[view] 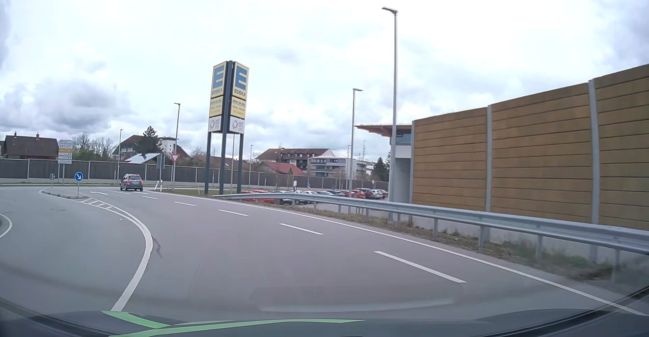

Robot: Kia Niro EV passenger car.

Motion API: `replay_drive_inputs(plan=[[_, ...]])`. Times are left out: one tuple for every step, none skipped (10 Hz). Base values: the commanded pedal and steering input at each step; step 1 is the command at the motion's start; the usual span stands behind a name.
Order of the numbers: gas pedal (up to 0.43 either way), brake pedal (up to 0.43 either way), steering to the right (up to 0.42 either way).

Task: Follow the waypoints while adhering to traffic rules and regulations

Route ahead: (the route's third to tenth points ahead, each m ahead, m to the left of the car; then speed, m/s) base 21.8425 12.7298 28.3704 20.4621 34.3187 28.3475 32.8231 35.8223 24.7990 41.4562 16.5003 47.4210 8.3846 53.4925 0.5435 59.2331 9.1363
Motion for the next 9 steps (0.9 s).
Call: replay_drive_inputs(plan=[[0.000,0.000,-0.142],[0.000,0.000,-0.144],[0.008,0.000,-0.144],[0.020,0.000,-0.145],[0.028,0.000,-0.147],[0.028,0.000,-0.149],[0.039,0.000,-0.149],[0.047,0.000,-0.149],[0.067,0.000,-0.149]])
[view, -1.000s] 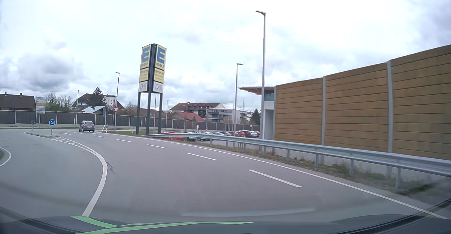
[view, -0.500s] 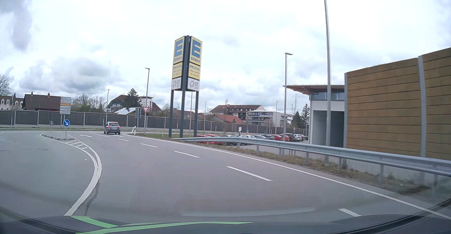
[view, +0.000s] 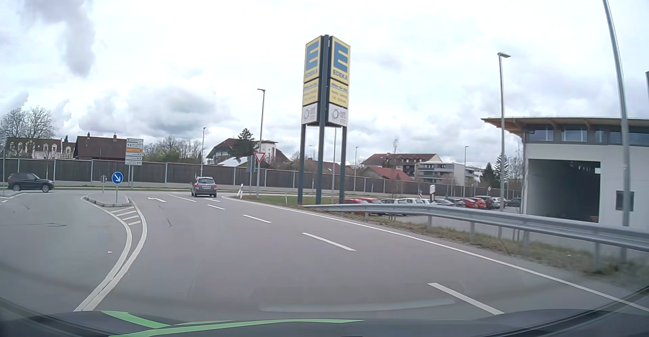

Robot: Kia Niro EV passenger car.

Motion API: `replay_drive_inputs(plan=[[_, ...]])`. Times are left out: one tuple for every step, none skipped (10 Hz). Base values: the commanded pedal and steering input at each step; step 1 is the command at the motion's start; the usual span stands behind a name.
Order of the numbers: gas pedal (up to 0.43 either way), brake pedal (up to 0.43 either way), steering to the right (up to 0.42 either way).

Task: Follow the waypoints while adhering to traffic rules and regulations

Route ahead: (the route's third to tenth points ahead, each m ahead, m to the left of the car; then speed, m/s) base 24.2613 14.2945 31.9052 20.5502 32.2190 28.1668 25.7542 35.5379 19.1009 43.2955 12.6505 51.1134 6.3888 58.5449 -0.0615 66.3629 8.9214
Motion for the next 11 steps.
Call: replay_drive_inputs(plan=[[0.067,0.000,-0.149],[0.067,0.000,-0.149],[0.079,0.000,-0.149],[0.079,0.000,-0.149],[0.079,0.000,-0.149],[0.059,0.000,-0.149],[0.000,0.000,-0.149],[0.000,0.000,-0.149],[0.000,0.000,-0.148],[0.000,0.000,-0.146],[0.000,0.000,-0.141]])
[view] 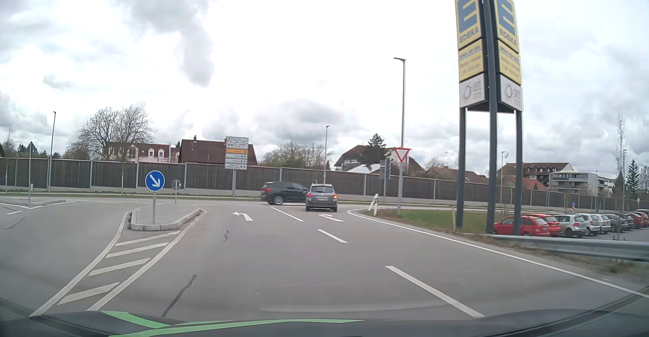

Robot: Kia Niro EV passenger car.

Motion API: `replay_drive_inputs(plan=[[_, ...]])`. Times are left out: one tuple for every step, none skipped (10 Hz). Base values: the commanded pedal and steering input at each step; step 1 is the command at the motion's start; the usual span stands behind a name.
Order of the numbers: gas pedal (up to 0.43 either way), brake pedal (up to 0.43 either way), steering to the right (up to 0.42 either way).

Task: Follow the waypoints while adhering to traffic rules and regulations

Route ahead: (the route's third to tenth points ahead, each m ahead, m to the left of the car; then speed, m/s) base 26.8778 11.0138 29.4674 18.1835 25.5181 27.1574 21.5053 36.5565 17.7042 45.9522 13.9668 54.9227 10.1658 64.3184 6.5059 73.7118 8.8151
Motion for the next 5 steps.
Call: replay_drive_inputs(plan=[[0.000,0.000,-0.133],[0.000,0.000,-0.123],[0.000,0.024,-0.114],[0.000,0.079,-0.106],[0.000,0.128,-0.096]])
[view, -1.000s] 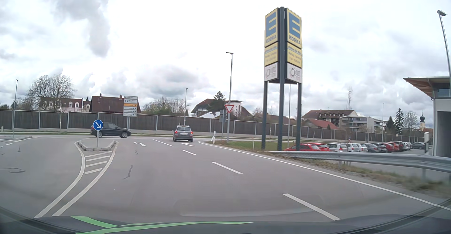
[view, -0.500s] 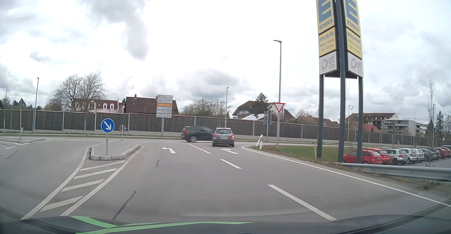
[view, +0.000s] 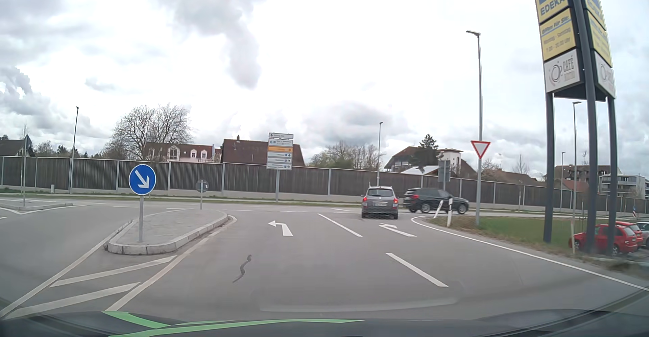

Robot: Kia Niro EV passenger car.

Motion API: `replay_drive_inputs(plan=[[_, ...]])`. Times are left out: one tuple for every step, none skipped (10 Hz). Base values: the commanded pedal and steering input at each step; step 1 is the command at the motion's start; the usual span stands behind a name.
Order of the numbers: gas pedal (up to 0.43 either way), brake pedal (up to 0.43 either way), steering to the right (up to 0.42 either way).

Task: Follow the waypoints while adhering to traffic rules and regulations

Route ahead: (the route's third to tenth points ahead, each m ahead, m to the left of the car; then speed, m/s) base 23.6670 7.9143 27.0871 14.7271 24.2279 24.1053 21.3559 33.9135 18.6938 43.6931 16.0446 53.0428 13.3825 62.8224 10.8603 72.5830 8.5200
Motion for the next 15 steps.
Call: replay_drive_inputs(plan=[[0.000,0.146,-0.083],[0.000,0.159,-0.070],[0.000,0.183,-0.054],[0.000,0.195,-0.040],[0.000,0.207,-0.034],[0.000,0.220,-0.033],[0.000,0.232,-0.029],[0.000,0.238,-0.029],[0.000,0.244,-0.029],[0.000,0.256,-0.032],[0.000,0.256,-0.031],[0.000,0.262,-0.032],[0.000,0.262,-0.032],[0.000,0.262,-0.033],[0.000,0.268,-0.033]])
